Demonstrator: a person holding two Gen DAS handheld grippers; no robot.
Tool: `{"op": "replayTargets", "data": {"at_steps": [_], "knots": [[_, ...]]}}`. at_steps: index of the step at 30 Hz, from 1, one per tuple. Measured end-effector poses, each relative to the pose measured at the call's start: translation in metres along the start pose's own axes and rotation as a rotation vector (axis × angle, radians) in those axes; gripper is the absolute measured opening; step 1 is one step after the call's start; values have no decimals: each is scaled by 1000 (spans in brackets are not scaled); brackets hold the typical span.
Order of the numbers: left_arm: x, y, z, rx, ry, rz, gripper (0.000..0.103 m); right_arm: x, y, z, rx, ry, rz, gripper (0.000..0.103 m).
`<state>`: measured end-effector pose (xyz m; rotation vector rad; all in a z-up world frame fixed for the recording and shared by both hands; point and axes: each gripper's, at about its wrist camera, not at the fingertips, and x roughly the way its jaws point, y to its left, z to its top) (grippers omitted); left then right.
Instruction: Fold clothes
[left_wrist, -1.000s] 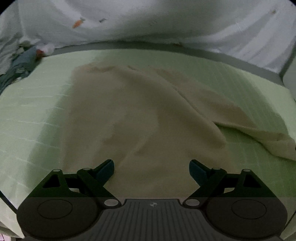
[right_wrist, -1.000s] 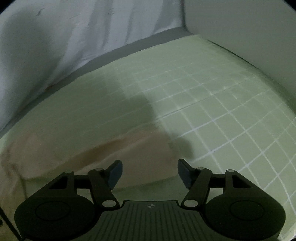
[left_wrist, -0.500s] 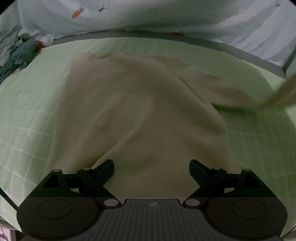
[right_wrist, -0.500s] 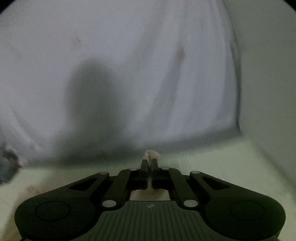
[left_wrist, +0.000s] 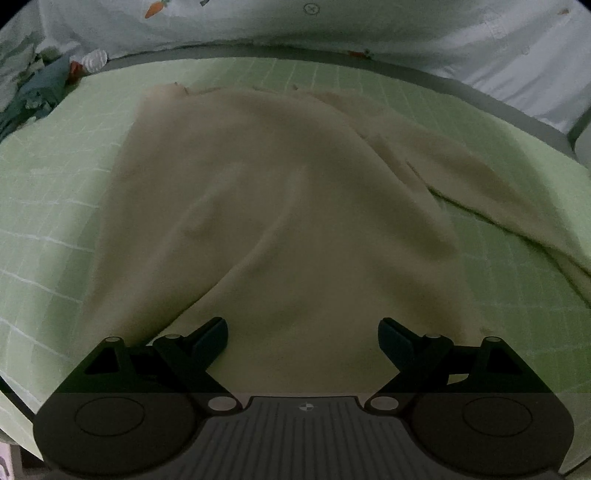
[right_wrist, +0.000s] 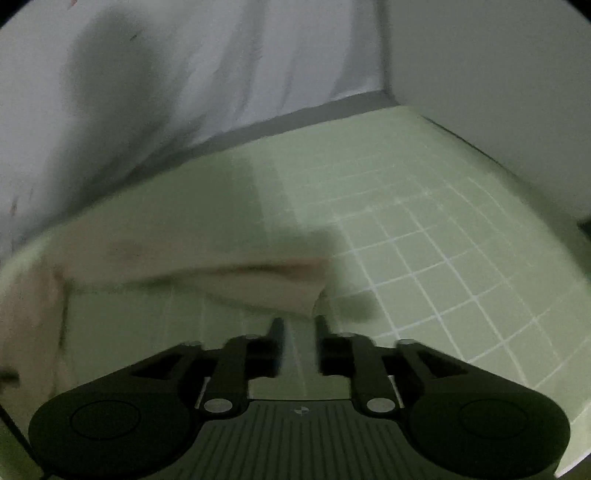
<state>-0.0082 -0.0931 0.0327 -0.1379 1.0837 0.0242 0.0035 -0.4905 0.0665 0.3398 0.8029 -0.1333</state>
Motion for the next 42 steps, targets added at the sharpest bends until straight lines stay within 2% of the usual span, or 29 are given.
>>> {"op": "replayTargets", "data": {"at_steps": [2,3,6,8,10,12,14,16,17,18,19,20,21,24,26,28,29,31,35,36,37,38,40,42], "knots": [[2,-4,3,19,11,-2,91,13,-5,15,98,-8,20,49],[2,-6,3,32,11,-7,91,20,-3,21,90,-17,20,53],[-2,-10,4,57,11,-22,91,44,15,38,-88,-27,-32,57],[-4,-10,4,61,14,-33,91,58,34,43,-287,17,-49,57],[-5,-10,3,66,16,-35,91,63,48,43,-455,40,-26,57],[-6,-8,3,71,18,-30,91,69,54,41,-523,49,-47,57],[-5,-6,4,70,23,-28,91,81,59,40,-614,63,-108,57],[-4,-4,5,61,27,-28,91,93,61,41,-661,111,-107,56],[-3,-4,7,57,27,-28,91,95,61,41,-681,132,-102,48],[-2,-5,9,54,26,-29,91,95,61,43,-694,135,-93,34],[-2,-5,9,52,26,-30,91,96,62,44,-714,136,-75,2],[-3,-4,9,48,26,-30,91,95,65,45,-727,118,-87,3],[-3,-3,9,44,25,-29,91,90,69,47,-755,64,-116,3],[-1,-5,10,30,21,-23,91,57,82,51,-806,-122,-178,3],[-1,-5,10,23,22,-21,91,24,94,49,-841,-253,-182,3],[0,-5,8,20,25,-20,91,-5,103,37,-864,-294,-130,3],[-1,-5,6,20,27,-20,91,-14,105,26,-876,-272,-97,3],[0,-6,5,18,31,-19,91,-10,101,-3,-900,-159,-68,3],[1,-9,4,21,35,-21,91,15,79,-61,-841,93,-91,3],[1,-9,4,22,34,-21,91,14,75,-62,-797,98,-99,4],[0,-9,4,21,34,-22,91,9,69,-61,-705,97,-107,11],[0,-9,4,21,35,-23,91,6,66,-57,-651,91,-104,30],[1,-7,4,21,37,-26,92,0,56,-42,-495,56,-87,53],[1,-8,5,24,43,-28,92,0,46,-26,-351,27,-82,54]]}}
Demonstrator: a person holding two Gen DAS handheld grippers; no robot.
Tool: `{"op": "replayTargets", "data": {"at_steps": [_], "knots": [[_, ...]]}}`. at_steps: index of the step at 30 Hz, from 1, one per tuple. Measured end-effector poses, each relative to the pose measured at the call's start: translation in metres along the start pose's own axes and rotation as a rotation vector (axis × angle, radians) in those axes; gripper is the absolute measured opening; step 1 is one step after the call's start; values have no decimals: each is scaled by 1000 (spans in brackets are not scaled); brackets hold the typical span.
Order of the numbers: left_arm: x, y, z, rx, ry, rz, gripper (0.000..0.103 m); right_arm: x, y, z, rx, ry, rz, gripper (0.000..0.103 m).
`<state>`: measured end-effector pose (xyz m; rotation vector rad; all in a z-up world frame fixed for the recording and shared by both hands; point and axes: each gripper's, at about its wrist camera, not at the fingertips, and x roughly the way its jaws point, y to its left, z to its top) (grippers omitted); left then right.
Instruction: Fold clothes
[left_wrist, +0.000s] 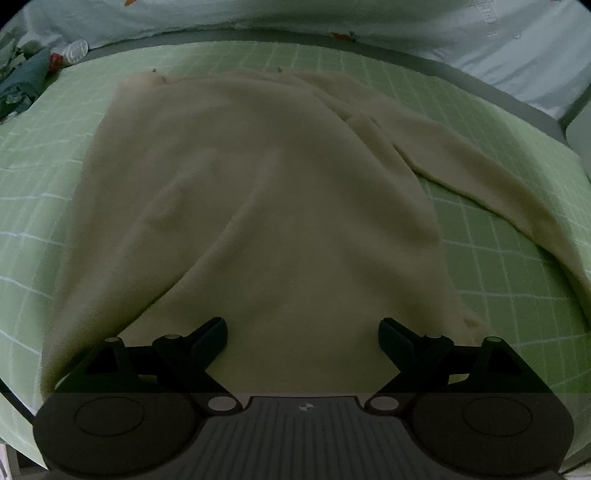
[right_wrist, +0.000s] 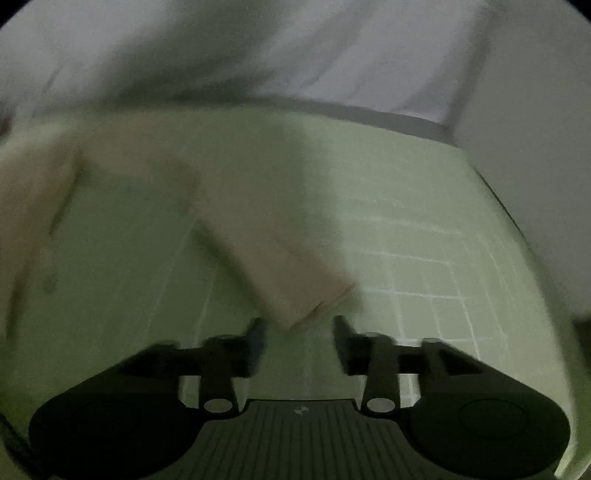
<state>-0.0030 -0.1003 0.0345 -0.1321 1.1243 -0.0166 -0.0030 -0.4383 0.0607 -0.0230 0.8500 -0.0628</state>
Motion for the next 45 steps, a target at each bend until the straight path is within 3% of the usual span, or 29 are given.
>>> {"op": "replayTargets", "data": {"at_steps": [4,7,9,10,13,19,22,24,27,29,30,33,36,41,45], "knots": [[-3,0,1,0,2,-11,92,22,-23,16,220,-6,-6,54],[-3,0,0,1,3,-11,92,49,-14,17,154,50,-11,55],[-5,2,-1,-1,2,-4,92,50,-4,16,110,37,10,27],[-5,2,-1,-4,0,-2,92,50,1,20,77,39,24,9],[-9,6,-1,-31,-8,7,92,59,0,37,8,18,-40,8],[-33,10,0,-59,-56,1,92,79,-59,80,12,-27,-240,8],[-43,10,0,-48,-81,14,92,100,-88,90,18,-3,-342,8],[-46,12,-3,-48,-87,28,92,115,-100,92,34,47,-359,10],[-51,18,-11,-69,-77,59,92,122,-102,86,83,75,-365,24],[-55,24,-17,-89,-73,74,92,112,-90,88,130,35,-334,47],[-57,28,-19,-102,-73,77,92,105,-82,87,148,14,-312,50],[-63,43,-19,-148,-71,74,92,89,-50,90,170,-47,-162,51],[-60,48,-11,-130,-63,88,92,95,-3,102,94,-69,10,51],[-75,33,8,-109,-151,89,92,121,97,140,-147,-99,271,51],[-88,32,21,-120,-207,125,92,145,164,169,-378,-123,358,51]]}}
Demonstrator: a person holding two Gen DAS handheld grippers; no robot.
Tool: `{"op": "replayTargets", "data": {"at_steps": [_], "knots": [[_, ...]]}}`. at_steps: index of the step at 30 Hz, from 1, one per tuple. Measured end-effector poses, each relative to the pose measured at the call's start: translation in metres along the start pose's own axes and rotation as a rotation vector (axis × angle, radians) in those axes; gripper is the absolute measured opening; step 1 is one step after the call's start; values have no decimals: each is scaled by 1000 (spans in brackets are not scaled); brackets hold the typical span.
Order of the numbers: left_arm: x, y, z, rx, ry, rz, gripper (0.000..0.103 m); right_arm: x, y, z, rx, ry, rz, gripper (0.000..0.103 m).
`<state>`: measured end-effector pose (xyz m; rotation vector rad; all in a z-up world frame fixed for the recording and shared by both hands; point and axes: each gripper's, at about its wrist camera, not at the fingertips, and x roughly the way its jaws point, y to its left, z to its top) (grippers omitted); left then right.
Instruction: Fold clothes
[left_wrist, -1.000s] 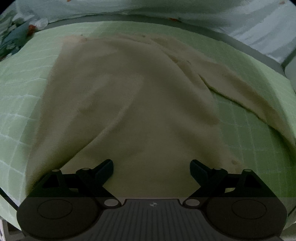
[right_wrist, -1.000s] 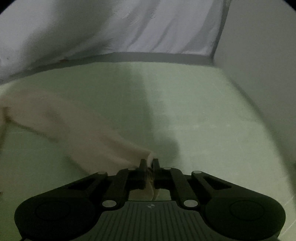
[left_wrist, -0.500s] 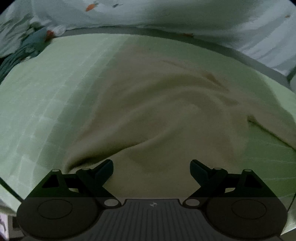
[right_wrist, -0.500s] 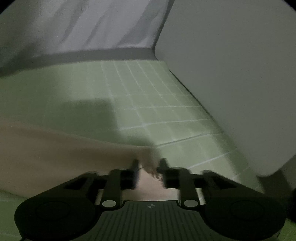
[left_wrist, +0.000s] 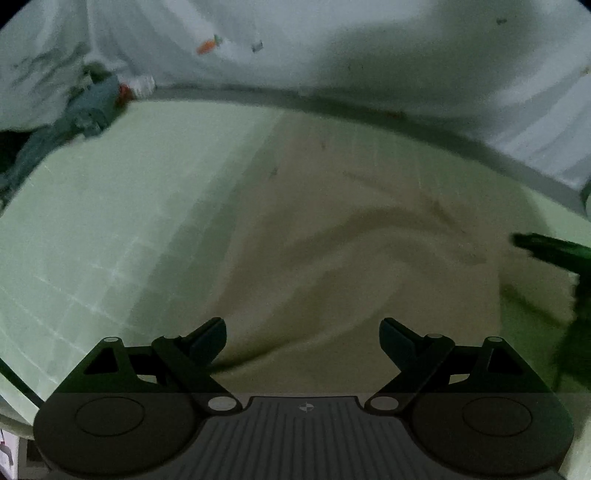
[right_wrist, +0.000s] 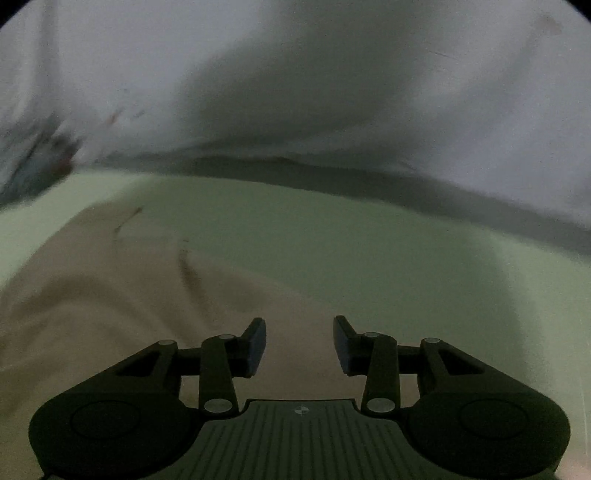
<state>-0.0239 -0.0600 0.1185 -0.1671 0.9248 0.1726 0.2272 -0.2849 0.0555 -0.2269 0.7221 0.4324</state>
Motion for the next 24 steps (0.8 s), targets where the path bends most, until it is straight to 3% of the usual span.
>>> {"op": "replayTargets", "data": {"at_steps": [3,6,8,12,16,19,21,24], "knots": [[6,4,10,-35,-1,49,92,56,14,28,-211,19,87,51],[13,4,15,-93,8,86,92,80,16,39,-271,41,152,48],[15,1,15,-107,15,98,92,87,7,48,-232,39,191,8],[14,-8,10,-69,41,128,92,78,-28,55,-105,-15,93,7],[20,-14,5,-47,91,137,92,73,-94,57,153,-51,50,7],[32,-12,6,-60,129,125,92,85,-114,44,149,-20,-47,11],[34,-14,6,-60,133,122,92,80,-125,34,167,-22,-39,14],[34,-7,7,-64,129,138,92,58,-125,32,235,-45,-41,43]]}}
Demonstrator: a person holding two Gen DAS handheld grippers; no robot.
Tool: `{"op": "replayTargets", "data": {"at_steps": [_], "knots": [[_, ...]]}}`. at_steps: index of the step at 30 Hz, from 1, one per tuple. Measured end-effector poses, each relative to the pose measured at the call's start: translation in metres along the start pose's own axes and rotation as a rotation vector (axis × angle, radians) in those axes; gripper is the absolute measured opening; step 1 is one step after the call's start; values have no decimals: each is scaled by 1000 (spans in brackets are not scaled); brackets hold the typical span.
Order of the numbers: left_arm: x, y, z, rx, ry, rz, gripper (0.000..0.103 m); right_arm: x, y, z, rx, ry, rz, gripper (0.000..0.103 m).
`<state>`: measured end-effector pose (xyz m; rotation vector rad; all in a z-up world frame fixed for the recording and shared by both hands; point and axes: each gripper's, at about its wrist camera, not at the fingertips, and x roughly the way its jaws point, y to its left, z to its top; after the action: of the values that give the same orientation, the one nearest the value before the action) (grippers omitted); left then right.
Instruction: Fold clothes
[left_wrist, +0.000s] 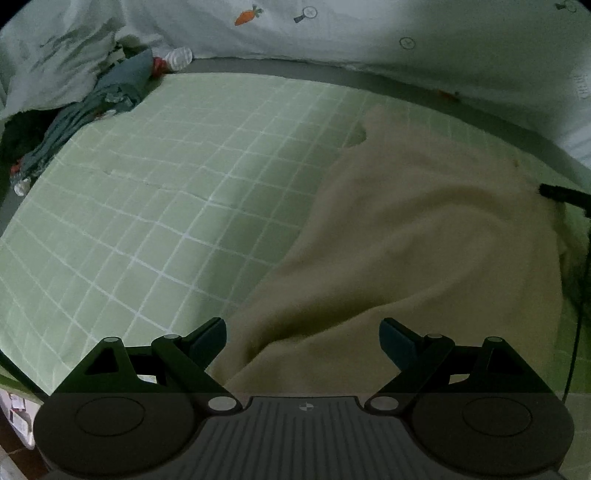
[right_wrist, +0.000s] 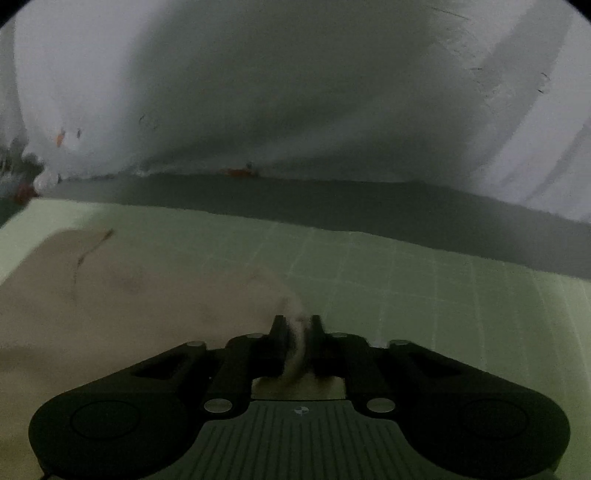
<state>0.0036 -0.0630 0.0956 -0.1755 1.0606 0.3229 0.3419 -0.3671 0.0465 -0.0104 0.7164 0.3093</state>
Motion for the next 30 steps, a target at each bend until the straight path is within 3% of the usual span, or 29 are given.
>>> {"op": "replayTargets", "data": {"at_steps": [1,4,7,12,17,21,23,24,25,26,27,28,30], "knots": [[-1,2,0,-3,0,5,92,-10,4,-3,32,-21,3,51],[-4,10,-2,-25,2,11,92,-59,8,-26,120,-39,65,53],[-5,22,-3,-61,8,3,92,-103,34,-58,87,-26,129,61],[4,53,-6,-98,40,19,92,-155,97,-111,3,42,215,64],[8,72,-11,-94,91,-96,92,-229,124,-166,18,146,158,66],[17,80,-25,-1,192,-246,90,-276,126,-197,124,247,116,66],[19,82,-33,52,210,-287,79,-301,129,-214,188,282,95,66],[20,83,-35,68,216,-304,64,-305,132,-218,209,288,91,65],[25,89,-41,100,234,-362,48,-308,138,-221,226,292,86,58],[27,93,-42,104,227,-383,41,-311,146,-226,235,298,82,39],[28,97,-43,106,217,-400,31,-307,152,-226,236,305,80,27],[28,102,-41,97,211,-428,15,-302,159,-227,239,320,82,5],[27,111,-36,76,199,-486,10,-304,173,-231,257,327,63,3]]}}
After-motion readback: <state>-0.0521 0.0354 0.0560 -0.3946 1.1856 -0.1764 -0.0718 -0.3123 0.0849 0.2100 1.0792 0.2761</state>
